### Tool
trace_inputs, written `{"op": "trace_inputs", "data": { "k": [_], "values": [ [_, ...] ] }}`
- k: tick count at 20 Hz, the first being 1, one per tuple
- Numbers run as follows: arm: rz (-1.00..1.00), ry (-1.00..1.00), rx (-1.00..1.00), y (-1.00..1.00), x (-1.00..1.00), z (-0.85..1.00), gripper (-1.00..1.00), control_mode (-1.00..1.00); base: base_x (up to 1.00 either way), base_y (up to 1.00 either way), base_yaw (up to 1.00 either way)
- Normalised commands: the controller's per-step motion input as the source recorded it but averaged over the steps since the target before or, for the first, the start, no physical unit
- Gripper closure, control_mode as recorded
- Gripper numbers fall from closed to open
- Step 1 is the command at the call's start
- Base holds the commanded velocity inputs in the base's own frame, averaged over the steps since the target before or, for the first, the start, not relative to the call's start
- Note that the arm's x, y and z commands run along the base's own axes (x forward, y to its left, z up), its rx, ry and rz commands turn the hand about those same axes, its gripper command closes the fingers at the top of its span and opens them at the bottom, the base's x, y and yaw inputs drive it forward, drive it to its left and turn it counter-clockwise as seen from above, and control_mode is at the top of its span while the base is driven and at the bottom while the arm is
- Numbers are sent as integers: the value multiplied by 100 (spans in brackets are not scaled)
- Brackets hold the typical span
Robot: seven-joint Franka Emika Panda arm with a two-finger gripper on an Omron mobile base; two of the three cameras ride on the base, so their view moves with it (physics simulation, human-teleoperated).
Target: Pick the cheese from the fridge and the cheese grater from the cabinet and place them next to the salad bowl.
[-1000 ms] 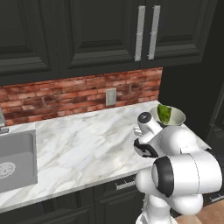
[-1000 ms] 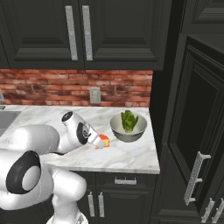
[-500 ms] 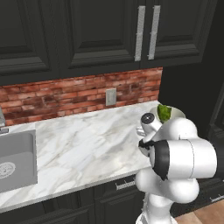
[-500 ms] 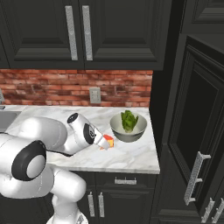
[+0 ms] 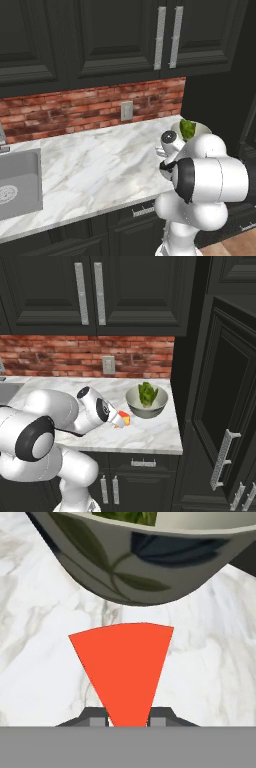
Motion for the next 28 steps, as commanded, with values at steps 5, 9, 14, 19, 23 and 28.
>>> {"op": "trace_inputs", "data": {
  "k": [5,9,14,19,23,28],
  "values": [
    [0,0,0,0,0,0,-100,-100,0,0,0],
    [0,0,0,0,0,0,-100,-100,0,0,0],
    [0,0,0,2,3,1,-100,-100,0,0,0],
    [0,0,0,2,1,28,-100,-100,0,0,0],
    [0,0,0,5,0,37,-100,-100,0,0,0],
    [-2,0,1,2,-4,41,-100,-100,0,0,0]
  ]
}}
